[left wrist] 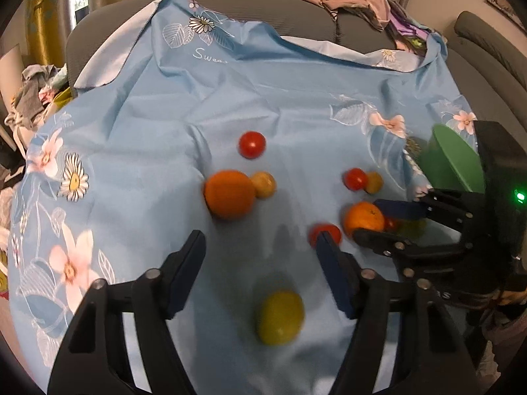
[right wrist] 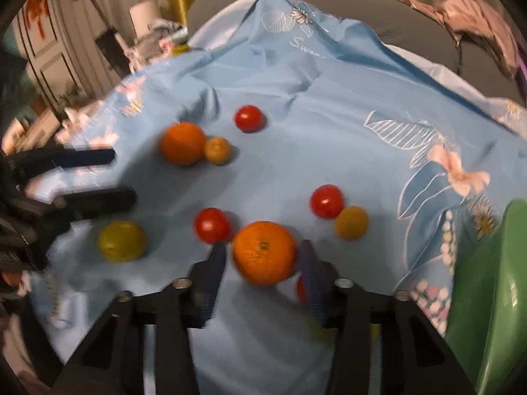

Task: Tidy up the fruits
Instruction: 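Grasp the large orange with the left tool while the right tool grasps the smaller orange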

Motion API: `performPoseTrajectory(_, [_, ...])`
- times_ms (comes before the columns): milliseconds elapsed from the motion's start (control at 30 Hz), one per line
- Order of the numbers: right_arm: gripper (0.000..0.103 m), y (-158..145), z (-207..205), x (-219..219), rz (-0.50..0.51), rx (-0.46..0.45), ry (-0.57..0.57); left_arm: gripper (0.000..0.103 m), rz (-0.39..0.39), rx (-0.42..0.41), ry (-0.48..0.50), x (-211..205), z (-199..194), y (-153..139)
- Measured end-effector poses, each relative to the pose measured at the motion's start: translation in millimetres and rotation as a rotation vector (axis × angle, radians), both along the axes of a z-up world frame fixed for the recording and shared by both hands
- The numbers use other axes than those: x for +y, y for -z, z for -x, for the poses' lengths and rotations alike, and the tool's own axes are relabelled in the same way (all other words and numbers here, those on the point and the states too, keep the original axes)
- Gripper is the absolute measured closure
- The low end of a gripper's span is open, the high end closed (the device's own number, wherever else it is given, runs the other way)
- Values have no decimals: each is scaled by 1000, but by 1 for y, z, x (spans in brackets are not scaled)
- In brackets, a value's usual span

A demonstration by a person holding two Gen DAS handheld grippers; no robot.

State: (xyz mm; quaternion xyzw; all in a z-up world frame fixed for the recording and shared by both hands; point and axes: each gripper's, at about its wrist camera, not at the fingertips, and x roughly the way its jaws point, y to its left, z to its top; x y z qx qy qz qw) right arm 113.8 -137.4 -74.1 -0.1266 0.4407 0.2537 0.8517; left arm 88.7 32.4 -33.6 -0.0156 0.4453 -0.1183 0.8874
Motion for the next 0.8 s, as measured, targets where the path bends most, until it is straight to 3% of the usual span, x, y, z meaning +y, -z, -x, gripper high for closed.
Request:
performPoseTrajectory(267, [61,-1,-11,-10,-72,16,34,50,-117,1,44,-7,-45,13])
performPoseTrajectory(533, [61,-4,-30,-5,-86,7,40,51,-269,-6,112,-15,-59,21])
performPoseTrajectory(800, [61,-5,-38,-2,-73,13,39,55,-328,32,242,-16,-71,23])
